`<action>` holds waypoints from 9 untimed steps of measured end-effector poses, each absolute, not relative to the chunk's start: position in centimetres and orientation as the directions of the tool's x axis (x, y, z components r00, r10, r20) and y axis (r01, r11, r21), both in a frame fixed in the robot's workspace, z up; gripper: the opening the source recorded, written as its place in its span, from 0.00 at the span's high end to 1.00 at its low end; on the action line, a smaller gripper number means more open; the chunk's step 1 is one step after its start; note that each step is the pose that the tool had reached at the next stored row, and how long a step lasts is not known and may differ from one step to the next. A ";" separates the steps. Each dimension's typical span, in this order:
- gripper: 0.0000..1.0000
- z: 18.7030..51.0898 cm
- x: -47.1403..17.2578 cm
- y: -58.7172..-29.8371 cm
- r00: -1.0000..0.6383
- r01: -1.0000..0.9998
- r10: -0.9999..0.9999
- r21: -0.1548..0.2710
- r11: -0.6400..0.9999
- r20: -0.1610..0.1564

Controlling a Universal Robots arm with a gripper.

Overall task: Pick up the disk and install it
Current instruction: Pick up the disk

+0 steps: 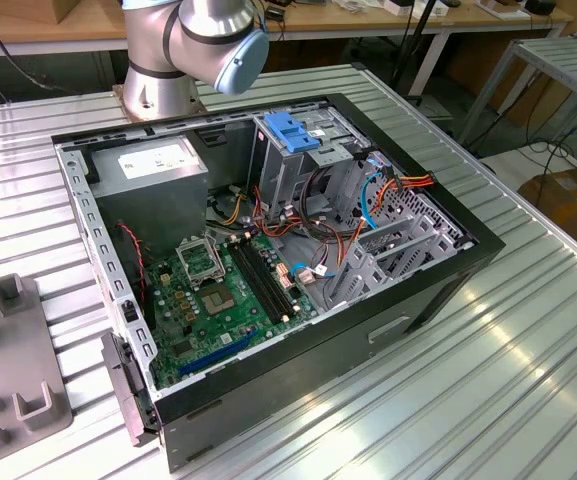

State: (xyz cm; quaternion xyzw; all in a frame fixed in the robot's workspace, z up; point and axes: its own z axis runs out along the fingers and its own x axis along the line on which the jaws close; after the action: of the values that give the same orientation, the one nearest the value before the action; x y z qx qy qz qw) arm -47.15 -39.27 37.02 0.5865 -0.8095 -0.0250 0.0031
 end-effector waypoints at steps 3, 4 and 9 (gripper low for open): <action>0.90 36.9 -47.0 -39.3 -0.272 -0.962 -0.962 0.044 0.271 -0.024; 0.90 36.8 -46.9 -39.2 -0.261 -0.965 -0.965 0.044 0.260 -0.024; 0.71 36.5 -46.3 -39.0 -0.230 -0.972 -0.973 0.044 0.229 -0.024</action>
State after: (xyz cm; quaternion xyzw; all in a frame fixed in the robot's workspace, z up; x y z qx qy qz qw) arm -46.33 -38.99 36.54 0.6205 -0.7838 -0.0249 0.0042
